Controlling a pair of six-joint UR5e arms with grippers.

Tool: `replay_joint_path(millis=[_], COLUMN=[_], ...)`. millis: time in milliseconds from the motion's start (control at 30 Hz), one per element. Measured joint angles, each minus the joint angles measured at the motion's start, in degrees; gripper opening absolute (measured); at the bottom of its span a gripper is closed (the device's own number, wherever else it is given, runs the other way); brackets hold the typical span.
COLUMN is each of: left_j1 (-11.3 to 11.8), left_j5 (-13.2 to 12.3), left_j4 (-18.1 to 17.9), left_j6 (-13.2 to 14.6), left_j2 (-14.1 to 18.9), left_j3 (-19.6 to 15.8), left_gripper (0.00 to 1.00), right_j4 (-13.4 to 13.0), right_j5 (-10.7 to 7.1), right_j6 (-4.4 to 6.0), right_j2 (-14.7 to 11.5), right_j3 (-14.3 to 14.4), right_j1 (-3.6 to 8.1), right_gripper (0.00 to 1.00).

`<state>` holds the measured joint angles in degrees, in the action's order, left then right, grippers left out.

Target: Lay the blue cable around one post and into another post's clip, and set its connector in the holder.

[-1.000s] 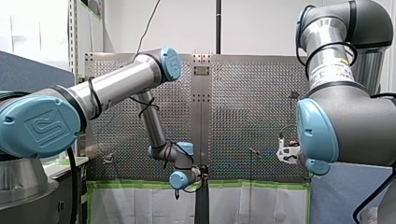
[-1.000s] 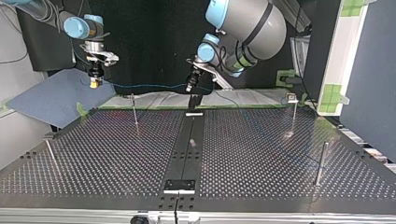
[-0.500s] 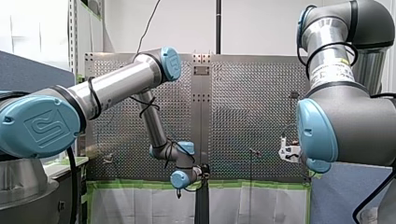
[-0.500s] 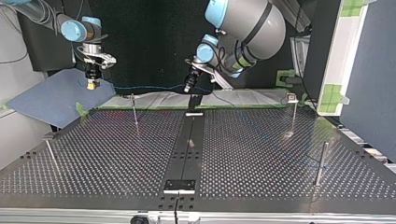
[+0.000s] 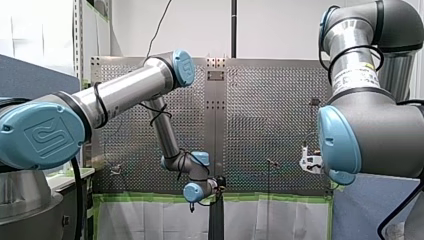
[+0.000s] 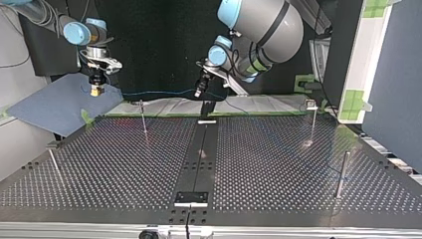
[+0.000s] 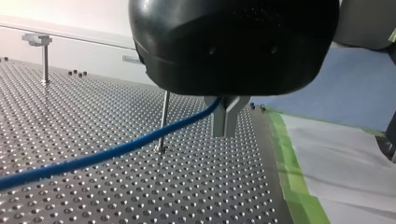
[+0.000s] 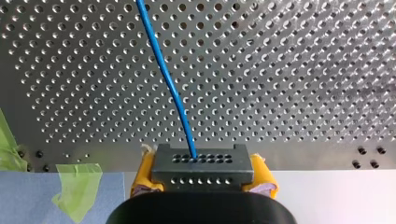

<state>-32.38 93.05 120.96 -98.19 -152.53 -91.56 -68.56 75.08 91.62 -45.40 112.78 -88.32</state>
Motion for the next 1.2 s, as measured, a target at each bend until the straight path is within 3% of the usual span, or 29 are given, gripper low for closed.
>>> replay_joint_path(millis=[133, 367, 467, 1000, 1200], left_j1=[-0.2, -0.9, -1.2, -1.8, -1.8], left_j5=[-0.5, -0.9, -0.9, -0.7, -0.6], left_j4=[1.1, 2.9, 3.4, 4.4, 4.5], left_j6=[0.2, 0.9, 0.9, -1.3, -1.5], left_j2=[0.7, 3.3, 4.0, 4.3, 4.3], left_j3=[0.0, 0.1, 0.6, 3.7, 3.8], left_gripper=[0.02, 0.02, 0.02, 0.02, 0.02], right_j4=[1.1, 4.3, 5.2, 4.9, 5.1], right_j5=[-0.21, -0.41, -1.21, -9.64, -12.35], right_j6=[1.04, 1.85, 2.85, 11.37, 13.71], right_j2=[0.0, 0.0, 0.0, 0.1, 0.1], right_j3=[-1.1, -3.0, -3.6, -5.9, -6.4], right_j1=[0.41, 1.48, 1.91, 3.69, 4.39], right_gripper=[0.0, 0.0, 0.0, 0.0, 0.0])
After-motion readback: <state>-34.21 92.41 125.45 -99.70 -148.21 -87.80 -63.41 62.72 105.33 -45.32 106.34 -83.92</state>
